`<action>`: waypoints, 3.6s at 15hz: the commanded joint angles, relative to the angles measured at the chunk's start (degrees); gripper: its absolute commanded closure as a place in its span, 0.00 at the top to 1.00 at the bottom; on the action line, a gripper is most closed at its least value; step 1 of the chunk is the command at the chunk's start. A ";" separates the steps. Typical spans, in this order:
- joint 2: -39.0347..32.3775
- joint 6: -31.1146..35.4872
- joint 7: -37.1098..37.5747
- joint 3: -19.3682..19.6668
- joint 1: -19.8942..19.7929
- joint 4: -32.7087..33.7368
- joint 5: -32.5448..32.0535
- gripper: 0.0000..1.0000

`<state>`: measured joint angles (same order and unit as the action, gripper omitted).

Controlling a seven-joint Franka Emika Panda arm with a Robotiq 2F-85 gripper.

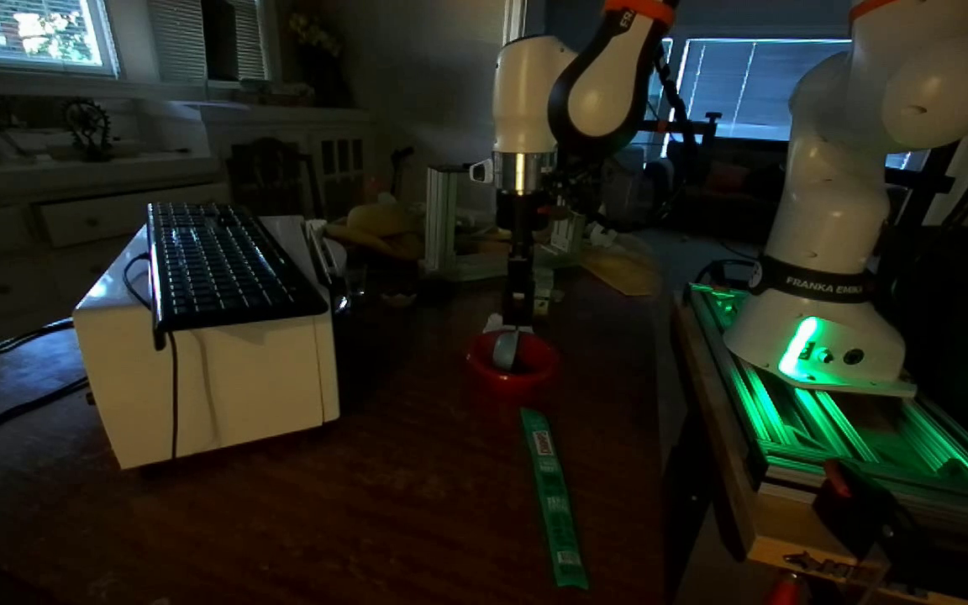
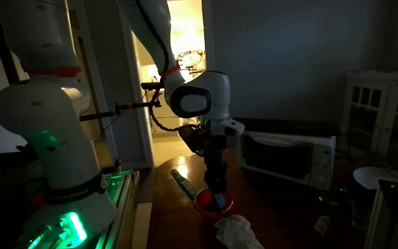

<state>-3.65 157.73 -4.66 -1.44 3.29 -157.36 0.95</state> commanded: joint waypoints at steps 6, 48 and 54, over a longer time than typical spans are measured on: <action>5.05 -8.81 -2.46 -2.06 0.36 0.30 4.17 0.22; 2.55 -9.78 5.75 -0.07 -0.43 0.04 -4.03 0.22; 1.70 -7.08 -0.36 -1.96 -0.31 -0.19 7.35 0.22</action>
<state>-2.45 149.70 -2.45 -2.61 3.06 -157.07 4.20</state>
